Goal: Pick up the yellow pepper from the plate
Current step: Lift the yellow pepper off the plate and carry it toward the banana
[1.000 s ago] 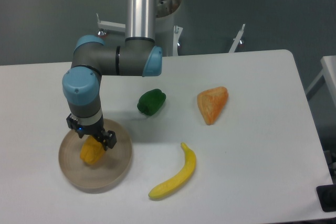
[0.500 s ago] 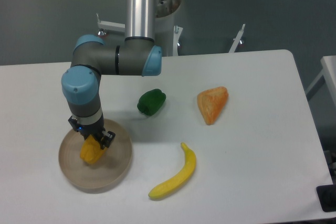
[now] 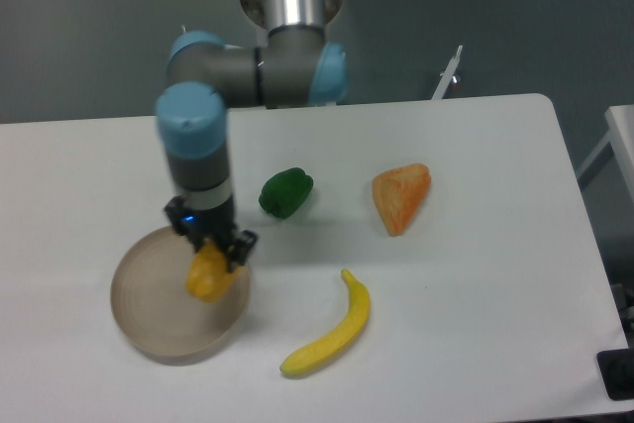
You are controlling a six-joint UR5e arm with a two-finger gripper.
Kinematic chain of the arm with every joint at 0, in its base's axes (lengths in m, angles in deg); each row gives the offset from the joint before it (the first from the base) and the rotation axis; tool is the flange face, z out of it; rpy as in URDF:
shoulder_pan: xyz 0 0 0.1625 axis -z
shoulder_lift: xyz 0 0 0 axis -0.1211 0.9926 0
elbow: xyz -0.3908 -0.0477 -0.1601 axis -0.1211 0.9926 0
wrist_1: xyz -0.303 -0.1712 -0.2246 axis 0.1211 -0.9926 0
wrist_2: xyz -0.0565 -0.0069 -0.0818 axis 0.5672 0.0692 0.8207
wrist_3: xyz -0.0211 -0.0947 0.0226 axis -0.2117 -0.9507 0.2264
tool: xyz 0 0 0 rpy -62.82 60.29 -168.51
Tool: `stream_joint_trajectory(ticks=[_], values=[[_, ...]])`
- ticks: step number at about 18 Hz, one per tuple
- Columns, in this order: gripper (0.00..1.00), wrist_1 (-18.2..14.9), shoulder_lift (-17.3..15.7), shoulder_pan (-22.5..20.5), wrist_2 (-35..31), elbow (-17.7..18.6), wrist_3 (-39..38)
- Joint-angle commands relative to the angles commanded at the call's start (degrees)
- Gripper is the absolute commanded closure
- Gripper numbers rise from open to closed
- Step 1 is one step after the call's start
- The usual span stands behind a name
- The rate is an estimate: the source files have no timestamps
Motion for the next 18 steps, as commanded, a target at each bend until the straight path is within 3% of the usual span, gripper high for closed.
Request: stream_joint_trajectory(ticks=[3, 6, 18], values=[[0.52, 0.00, -0.36, -6.68, -0.89, -0.53, 7.83], [0.52, 0.00, -0.18, -9.60, -0.89, -0.44, 11.53], [0.52, 0.61, 0.70, -11.54, -1.07, -1.58, 12.94]])
